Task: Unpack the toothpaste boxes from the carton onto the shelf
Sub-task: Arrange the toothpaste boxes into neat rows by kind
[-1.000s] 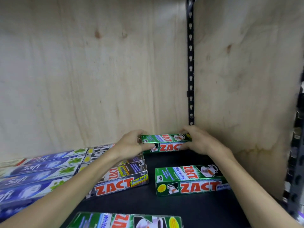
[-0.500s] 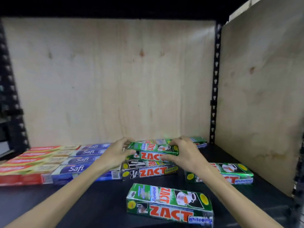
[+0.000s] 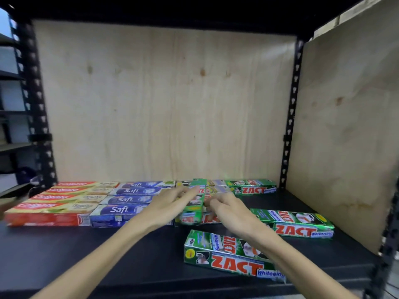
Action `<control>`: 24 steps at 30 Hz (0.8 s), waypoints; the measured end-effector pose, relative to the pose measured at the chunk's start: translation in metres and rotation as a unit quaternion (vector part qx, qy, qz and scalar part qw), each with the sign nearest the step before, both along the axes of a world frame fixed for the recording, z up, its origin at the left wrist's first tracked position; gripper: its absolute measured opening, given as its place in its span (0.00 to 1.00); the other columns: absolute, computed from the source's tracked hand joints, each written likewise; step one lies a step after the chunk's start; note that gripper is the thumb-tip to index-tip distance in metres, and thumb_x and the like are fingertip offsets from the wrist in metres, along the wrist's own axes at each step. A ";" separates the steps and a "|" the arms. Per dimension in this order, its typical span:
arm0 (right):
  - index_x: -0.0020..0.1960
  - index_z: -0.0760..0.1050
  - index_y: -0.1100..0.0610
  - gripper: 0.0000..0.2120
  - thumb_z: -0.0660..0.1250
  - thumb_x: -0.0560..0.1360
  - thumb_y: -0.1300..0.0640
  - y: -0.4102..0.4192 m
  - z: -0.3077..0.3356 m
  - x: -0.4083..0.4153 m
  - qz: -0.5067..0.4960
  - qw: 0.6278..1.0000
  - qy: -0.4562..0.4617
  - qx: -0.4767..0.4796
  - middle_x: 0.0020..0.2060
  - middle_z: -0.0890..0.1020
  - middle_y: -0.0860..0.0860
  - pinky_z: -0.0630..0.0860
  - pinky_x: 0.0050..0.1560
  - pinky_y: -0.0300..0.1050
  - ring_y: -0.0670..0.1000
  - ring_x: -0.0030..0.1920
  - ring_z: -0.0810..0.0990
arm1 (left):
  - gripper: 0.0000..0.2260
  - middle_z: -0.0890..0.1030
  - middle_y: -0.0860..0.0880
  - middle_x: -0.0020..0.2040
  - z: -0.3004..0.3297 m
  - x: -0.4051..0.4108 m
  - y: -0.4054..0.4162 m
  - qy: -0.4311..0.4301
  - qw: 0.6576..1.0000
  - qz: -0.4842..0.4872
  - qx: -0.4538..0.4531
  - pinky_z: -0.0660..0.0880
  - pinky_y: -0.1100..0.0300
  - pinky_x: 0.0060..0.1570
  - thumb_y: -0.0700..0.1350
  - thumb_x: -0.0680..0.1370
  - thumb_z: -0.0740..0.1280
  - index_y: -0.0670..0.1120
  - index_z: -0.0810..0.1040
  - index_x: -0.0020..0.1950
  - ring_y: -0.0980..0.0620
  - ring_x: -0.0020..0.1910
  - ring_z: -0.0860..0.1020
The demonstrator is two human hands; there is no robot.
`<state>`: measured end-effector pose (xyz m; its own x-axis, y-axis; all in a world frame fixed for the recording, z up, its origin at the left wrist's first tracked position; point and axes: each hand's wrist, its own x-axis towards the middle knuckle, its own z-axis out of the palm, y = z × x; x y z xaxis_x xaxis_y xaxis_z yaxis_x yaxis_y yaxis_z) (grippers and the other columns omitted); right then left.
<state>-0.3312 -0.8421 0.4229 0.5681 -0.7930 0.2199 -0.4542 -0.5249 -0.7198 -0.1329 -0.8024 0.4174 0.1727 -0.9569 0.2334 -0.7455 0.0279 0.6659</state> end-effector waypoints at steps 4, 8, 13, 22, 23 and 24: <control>0.61 0.79 0.51 0.18 0.57 0.79 0.65 -0.016 -0.005 -0.001 0.052 0.999 -0.008 -0.001 0.51 0.84 0.45 0.74 0.54 0.31 0.40 0.52 0.82 | 0.46 0.68 0.57 0.76 -0.004 0.008 0.004 -0.089 0.996 0.000 0.026 0.62 0.48 0.75 0.80 0.65 0.62 0.58 0.63 0.78 0.54 0.76 0.66; 0.69 0.72 0.47 0.19 0.66 0.80 0.57 -0.051 -0.009 -0.007 -0.031 0.987 0.013 -0.158 0.64 0.73 0.48 0.69 0.62 0.36 0.47 0.64 0.72 | 0.33 0.66 0.56 0.78 -0.002 0.021 0.000 -0.077 0.994 -0.059 0.041 0.61 0.64 0.72 0.54 0.77 0.71 0.54 0.62 0.79 0.60 0.76 0.64; 0.80 0.54 0.40 0.38 0.70 0.76 0.41 -0.090 -0.008 -0.011 -0.029 0.986 0.101 -0.132 0.77 0.60 0.51 0.58 0.76 0.59 0.55 0.77 0.56 | 0.27 0.70 0.63 0.73 0.009 0.047 -0.008 -0.024 0.990 -0.116 0.080 0.66 0.65 0.69 0.47 0.77 0.72 0.62 0.68 0.74 0.67 0.72 0.67; 0.76 0.63 0.40 0.32 0.67 0.75 0.36 -0.123 -0.022 0.002 -0.008 0.979 0.104 -0.173 0.72 0.72 0.47 0.63 0.72 0.58 0.53 0.73 0.64 | 0.32 0.69 0.61 0.73 -0.007 0.066 -0.019 -0.097 0.992 -0.084 0.019 0.72 0.52 0.68 0.60 0.74 0.72 0.73 0.62 0.74 0.57 0.72 0.66; 0.74 0.65 0.40 0.30 0.67 0.75 0.36 -0.124 -0.021 0.002 -0.015 0.976 0.106 -0.192 0.71 0.73 0.47 0.63 0.71 0.56 0.52 0.71 0.65 | 0.31 0.71 0.60 0.71 -0.009 0.065 -0.020 -0.080 0.994 -0.071 -0.001 0.73 0.56 0.67 0.61 0.74 0.74 0.70 0.64 0.73 0.58 0.70 0.67; 0.73 0.66 0.41 0.28 0.68 0.75 0.37 -0.126 -0.020 0.001 -0.025 0.972 0.108 -0.206 0.69 0.74 0.46 0.64 0.69 0.55 0.51 0.70 0.66 | 0.30 0.73 0.60 0.68 -0.011 0.065 -0.021 -0.065 0.996 -0.057 -0.017 0.73 0.61 0.63 0.62 0.73 0.74 0.67 0.67 0.72 0.60 0.68 0.70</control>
<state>-0.3298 -0.9676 0.4027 0.5994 -0.6910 0.4040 -0.6038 -0.7217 -0.3386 -0.0683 -0.8237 0.4066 0.0297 -0.9600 0.2784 -0.8159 0.1376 0.5615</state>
